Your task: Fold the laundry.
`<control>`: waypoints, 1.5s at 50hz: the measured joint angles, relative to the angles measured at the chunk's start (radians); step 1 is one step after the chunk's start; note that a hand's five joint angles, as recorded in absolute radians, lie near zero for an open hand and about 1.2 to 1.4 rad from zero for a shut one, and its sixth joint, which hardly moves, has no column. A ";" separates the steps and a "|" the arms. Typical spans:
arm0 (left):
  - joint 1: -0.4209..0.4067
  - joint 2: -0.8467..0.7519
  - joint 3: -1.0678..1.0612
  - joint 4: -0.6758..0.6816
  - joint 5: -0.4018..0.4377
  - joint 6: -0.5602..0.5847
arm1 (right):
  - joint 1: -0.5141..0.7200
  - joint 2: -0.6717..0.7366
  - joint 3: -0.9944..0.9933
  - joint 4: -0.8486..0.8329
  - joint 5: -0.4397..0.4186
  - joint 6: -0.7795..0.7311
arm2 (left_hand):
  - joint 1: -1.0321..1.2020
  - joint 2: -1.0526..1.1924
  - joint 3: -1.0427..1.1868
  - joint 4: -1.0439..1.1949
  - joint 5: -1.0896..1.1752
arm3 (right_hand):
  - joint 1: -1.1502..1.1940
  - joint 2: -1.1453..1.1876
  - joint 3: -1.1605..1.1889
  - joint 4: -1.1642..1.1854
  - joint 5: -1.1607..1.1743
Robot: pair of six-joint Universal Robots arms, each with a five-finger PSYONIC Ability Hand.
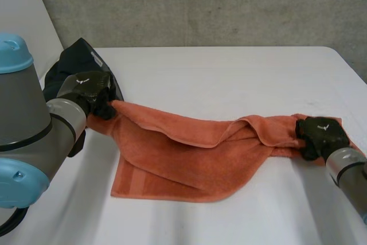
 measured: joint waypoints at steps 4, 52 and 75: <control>0.000 0.010 -0.003 -0.003 0.000 0.000 | -0.017 -0.109 -0.060 0.071 -0.008 -0.044 | 0.000 0.000 0.000 0.000 0.000 | 0.000 0.000 0.000 0.000 0.001; -0.046 -0.207 0.709 0.349 -0.038 0.241 | -0.055 0.090 -1.190 0.242 -0.048 -0.106 | 0.000 0.001 0.000 0.000 0.000 | 0.000 0.000 0.000 0.000 0.007; 0.000 -0.142 0.139 0.464 -0.039 0.233 | -0.067 0.091 -0.701 0.134 -0.270 -0.024 | 0.000 0.001 0.000 0.000 0.000 | 0.004 0.000 0.000 0.000 0.010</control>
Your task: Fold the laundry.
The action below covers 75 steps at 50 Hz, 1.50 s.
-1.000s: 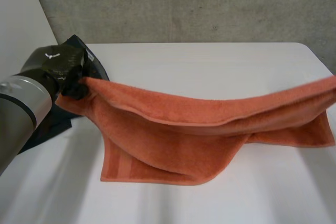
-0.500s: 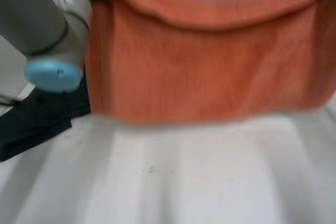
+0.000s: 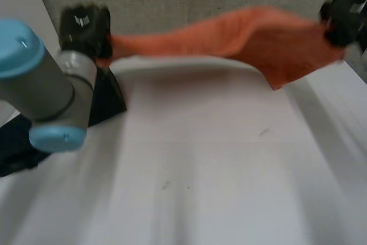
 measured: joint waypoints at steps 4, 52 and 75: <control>0.000 -0.051 -0.085 -0.004 -0.003 0.004 | 0.000 0.049 0.119 0.003 -0.031 -0.124 | 0.000 0.000 0.000 0.000 0.000 | 0.000 0.000 0.000 0.000 0.000; -0.020 0.084 -0.383 -0.274 -0.054 0.365 | -0.161 -0.131 0.362 0.739 0.055 -0.736 | 0.000 0.000 0.000 0.000 0.000 | 0.000 0.000 0.000 0.000 0.000; -0.025 0.027 0.401 0.122 -0.076 0.293 | 0.099 -0.041 -0.491 0.053 0.307 -0.119 | 0.000 0.001 0.000 0.003 0.000 | 0.000 0.006 0.000 0.004 0.001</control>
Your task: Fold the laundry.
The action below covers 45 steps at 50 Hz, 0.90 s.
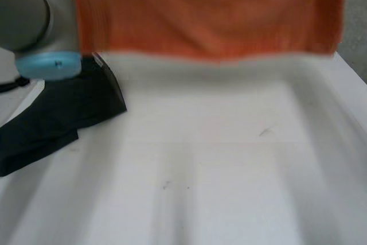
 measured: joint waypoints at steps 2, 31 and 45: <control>0.001 0.005 0.002 0.009 -0.002 -0.006 | 0.000 -0.005 0.005 -0.025 0.002 0.011 | 0.000 0.000 0.000 0.000 0.000 | 0.000 0.000 0.000 0.000 0.000; 0.009 -0.215 -0.545 -0.063 -0.039 -0.171 | -0.030 0.143 0.748 -0.101 -0.318 -0.182 | 0.000 0.000 0.000 0.001 0.000 | 0.000 0.000 0.000 0.000 0.000; 0.023 -0.030 -0.706 -0.426 -0.040 -0.152 | -0.119 -0.035 0.769 0.486 -0.290 -0.366 | 0.000 0.000 0.000 0.001 0.000 | 0.000 0.000 0.000 0.000 0.000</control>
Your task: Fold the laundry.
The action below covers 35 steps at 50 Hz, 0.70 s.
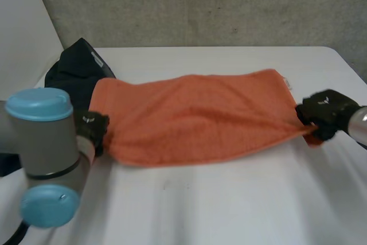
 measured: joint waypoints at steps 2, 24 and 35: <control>0.000 0.044 -0.040 -0.065 0.002 0.014 | -0.020 -0.031 0.014 0.095 0.016 -0.055 | 0.000 0.000 0.000 0.000 0.000 | 0.000 0.000 0.000 0.000 0.000; -0.046 0.314 -0.258 -0.237 0.010 0.196 | -0.246 -0.224 0.256 0.370 0.106 -0.517 | 0.000 0.000 0.000 0.000 0.000 | 0.000 0.000 0.000 0.000 0.000; -0.045 0.173 -0.141 0.052 0.012 0.184 | -0.139 -0.117 0.184 0.088 0.053 -0.246 | -0.197 -0.245 -0.216 -0.230 -0.176 | 0.000 0.000 0.000 0.000 0.000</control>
